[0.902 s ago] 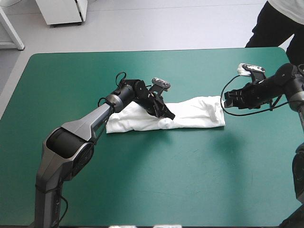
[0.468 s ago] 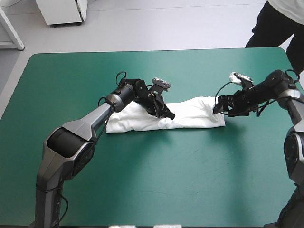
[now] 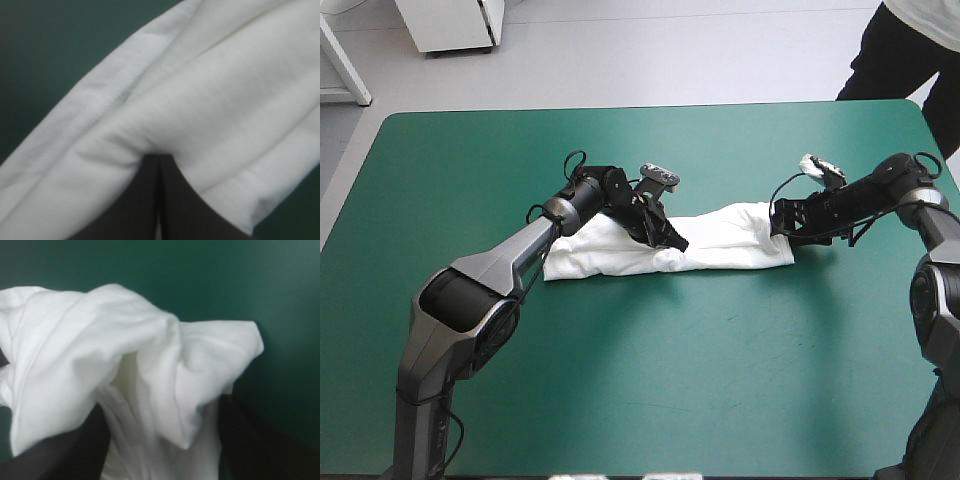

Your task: Fold the cloth

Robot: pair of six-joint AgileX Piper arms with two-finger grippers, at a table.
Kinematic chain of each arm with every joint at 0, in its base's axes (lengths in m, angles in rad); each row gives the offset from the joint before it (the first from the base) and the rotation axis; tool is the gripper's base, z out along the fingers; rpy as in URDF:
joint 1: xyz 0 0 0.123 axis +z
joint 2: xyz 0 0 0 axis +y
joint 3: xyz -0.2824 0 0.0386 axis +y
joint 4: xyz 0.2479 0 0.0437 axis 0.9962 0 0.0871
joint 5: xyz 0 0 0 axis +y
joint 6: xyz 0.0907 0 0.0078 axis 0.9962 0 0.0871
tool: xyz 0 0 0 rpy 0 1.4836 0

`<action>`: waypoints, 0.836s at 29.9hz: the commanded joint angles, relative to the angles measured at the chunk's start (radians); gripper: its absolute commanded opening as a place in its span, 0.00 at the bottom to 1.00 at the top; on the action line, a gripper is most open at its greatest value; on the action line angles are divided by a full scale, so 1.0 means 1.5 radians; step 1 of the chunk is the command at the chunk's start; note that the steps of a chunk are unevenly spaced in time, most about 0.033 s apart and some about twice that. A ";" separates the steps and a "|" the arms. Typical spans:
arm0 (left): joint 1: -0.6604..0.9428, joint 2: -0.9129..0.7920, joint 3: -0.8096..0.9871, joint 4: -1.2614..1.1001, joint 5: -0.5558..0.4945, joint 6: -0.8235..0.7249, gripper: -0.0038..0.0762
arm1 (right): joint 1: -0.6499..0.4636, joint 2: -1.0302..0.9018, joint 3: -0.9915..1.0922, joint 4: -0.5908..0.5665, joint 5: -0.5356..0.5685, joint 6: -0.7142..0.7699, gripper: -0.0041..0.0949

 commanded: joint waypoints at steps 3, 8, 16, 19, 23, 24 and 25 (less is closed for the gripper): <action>-0.005 -0.023 -0.010 -0.011 0.001 -0.004 0.04 | 0.021 0.011 -0.002 -0.006 0.002 -0.004 0.35; -0.005 -0.023 -0.010 -0.011 0.001 -0.004 0.04 | 0.032 0.018 -0.002 -0.002 -0.005 -0.002 0.03; -0.005 -0.023 -0.010 -0.011 0.018 -0.004 0.04 | 0.024 -0.001 -0.041 0.032 0.012 0.021 0.03; -0.005 -0.023 -0.010 -0.011 0.033 -0.004 0.04 | 0.020 -0.028 -0.073 0.028 0.028 0.031 0.03; -0.005 -0.023 -0.011 -0.011 0.039 -0.004 0.04 | 0.019 -0.060 -0.111 0.031 0.063 0.039 0.03; -0.005 -0.023 -0.011 -0.011 0.041 -0.004 0.04 | 0.019 -0.066 -0.116 0.031 0.067 0.043 0.03; -0.005 -0.023 -0.011 -0.011 0.044 -0.004 0.04 | 0.019 -0.075 -0.122 0.031 0.068 0.047 0.03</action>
